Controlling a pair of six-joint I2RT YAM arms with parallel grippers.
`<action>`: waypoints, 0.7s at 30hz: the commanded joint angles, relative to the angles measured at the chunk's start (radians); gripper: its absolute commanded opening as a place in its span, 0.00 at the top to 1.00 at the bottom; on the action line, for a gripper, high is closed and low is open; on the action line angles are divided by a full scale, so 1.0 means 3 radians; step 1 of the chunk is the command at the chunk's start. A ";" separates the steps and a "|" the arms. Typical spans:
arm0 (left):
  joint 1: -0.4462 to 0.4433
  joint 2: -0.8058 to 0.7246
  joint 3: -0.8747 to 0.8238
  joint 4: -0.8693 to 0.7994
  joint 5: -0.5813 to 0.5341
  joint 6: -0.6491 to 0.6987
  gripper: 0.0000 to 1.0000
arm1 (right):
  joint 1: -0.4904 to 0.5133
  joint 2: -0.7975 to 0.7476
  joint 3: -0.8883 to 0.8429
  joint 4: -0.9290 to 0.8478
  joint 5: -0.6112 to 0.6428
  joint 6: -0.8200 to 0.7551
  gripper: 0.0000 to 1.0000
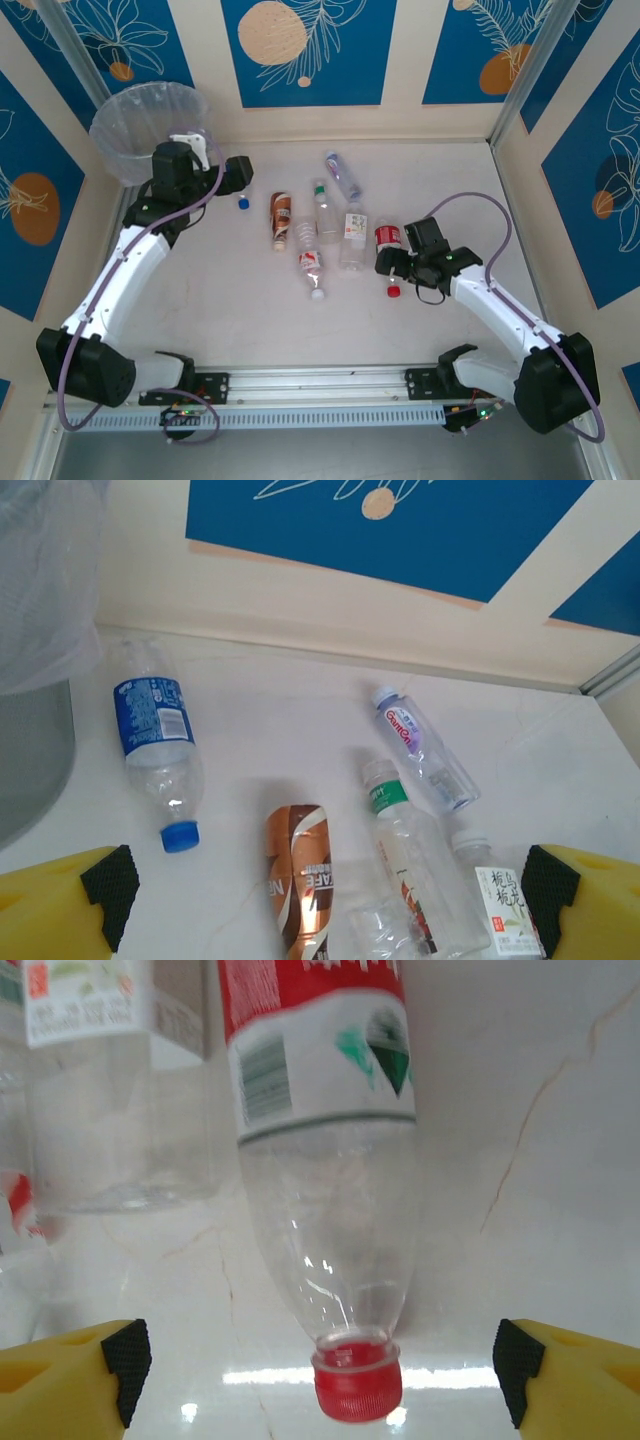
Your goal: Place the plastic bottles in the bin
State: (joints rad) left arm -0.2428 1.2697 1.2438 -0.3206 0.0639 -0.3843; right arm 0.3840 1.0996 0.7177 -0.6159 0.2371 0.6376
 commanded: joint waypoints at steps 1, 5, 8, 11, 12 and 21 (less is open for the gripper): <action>-0.0011 -0.0155 -0.0124 0.0123 0.0012 -0.0045 0.01 | 0.0045 -0.0056 -0.0172 -0.0031 -0.0182 0.0257 0.07; -0.0009 -0.0182 -0.0264 0.0137 -0.0131 -0.0178 0.01 | 0.0124 0.0095 -0.0236 -0.0053 -0.0006 0.0446 0.11; -0.0009 -0.0171 -0.0341 0.0208 -0.0092 -0.0285 0.01 | 0.0132 0.0210 -0.0329 0.0118 -0.0120 0.0436 0.18; -0.0009 -0.0157 -0.0362 0.0209 -0.0108 -0.0332 0.00 | 0.0178 0.0334 -0.0370 0.0288 -0.0206 0.0368 0.21; -0.0011 -0.0157 -0.0372 0.0208 -0.0123 -0.0341 0.01 | 0.0194 0.0366 -0.0371 0.0307 -0.0176 0.0360 0.21; -0.0011 -0.0168 -0.0398 0.0207 -0.0141 -0.0299 0.01 | 0.0262 0.0481 -0.0452 0.0513 -0.0015 0.0308 0.31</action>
State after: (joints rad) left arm -0.2428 1.2316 1.1339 -0.2813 0.0284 -0.4709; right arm 0.4526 1.2411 0.6048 -0.4953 0.2134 0.7322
